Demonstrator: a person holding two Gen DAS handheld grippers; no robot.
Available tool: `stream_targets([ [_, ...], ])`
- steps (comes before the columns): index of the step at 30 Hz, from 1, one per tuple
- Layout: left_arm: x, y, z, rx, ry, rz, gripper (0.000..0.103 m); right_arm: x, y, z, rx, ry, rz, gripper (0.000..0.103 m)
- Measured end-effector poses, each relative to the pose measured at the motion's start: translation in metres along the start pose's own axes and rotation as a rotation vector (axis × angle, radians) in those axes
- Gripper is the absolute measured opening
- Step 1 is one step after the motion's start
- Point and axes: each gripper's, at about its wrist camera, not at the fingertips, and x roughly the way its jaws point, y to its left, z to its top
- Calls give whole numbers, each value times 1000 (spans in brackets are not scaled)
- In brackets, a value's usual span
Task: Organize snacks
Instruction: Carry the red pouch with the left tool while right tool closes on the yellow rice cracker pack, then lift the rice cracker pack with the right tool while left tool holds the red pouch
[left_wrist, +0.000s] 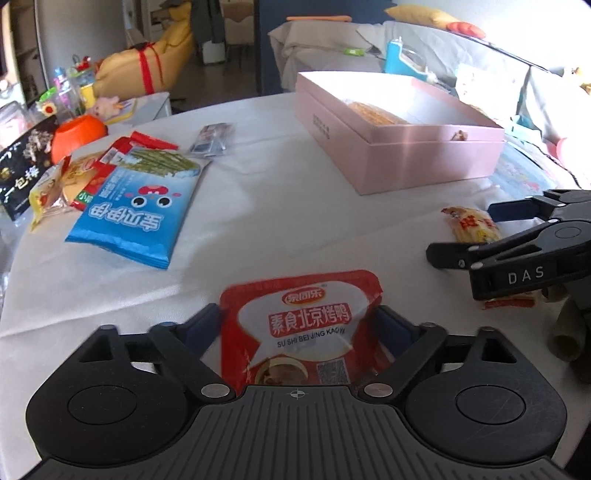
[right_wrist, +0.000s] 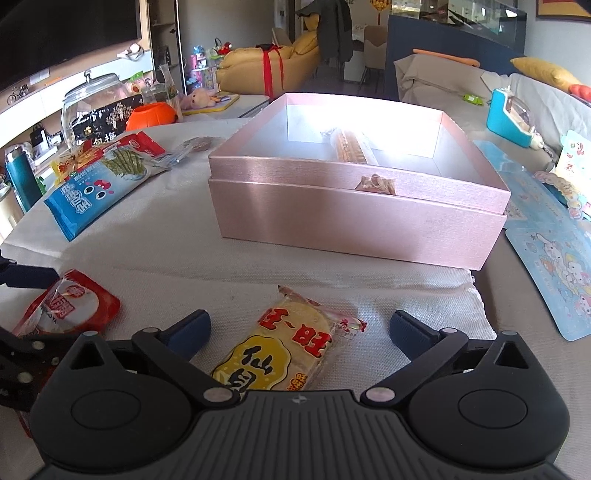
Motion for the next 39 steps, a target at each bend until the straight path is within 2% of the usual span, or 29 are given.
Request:
stream_targets([
  [1, -4, 1, -1, -3, 2, -7, 81, -1, -1, 1, -10, 12, 11, 103],
  [3, -10, 4, -4, -12, 8, -24, 79, -5, -5, 2, 8, 39, 37, 103],
  [7, -16, 6, -12, -8, 11, -38, 81, -16, -14, 0, 107, 51, 108, 102],
  [11, -17, 0, -18, 45, 23, -37, 88, -16, -1, -2, 45, 48, 59, 95],
  [13, -19, 1, -20, 38, 27, -43, 88, -13, 8, -3, 7, 32, 21, 85],
  [14, -19, 2, -20, 39, 33, -48, 89, -14, 13, -2, -12, 20, 10, 73],
  [15, -20, 3, -20, 41, 40, -52, 89, -17, 17, -1, -25, 12, 20, 53],
  [16, -21, 4, -21, 41, 49, -55, 89, -19, 20, 1, -34, 11, 40, 42],
  [17, -23, 4, -22, 40, 54, -55, 89, -23, 22, 3, -39, 10, 63, 36],
  [19, -26, 4, -24, 38, 66, -52, 90, -31, 21, 6, -41, -22, 79, 36],
  [22, -29, 5, -27, 35, 75, -47, 90, -42, 17, 7, -48, -59, 59, 36],
  [29, -30, 5, -26, 17, 79, -39, 88, -49, 5, 7, -24, -65, 54, 36],
  [31, -32, 7, -23, -19, 54, -57, 76, -51, 5, 7, -24, -71, 55, 36],
  [34, -36, 10, -14, -59, 5, -119, 73, -54, 6, 7, -36, -82, 55, 36],
  [39, -55, 1, 1, -13, -115, -100, 71, -61, 5, 10, -40, -106, 49, 36],
])
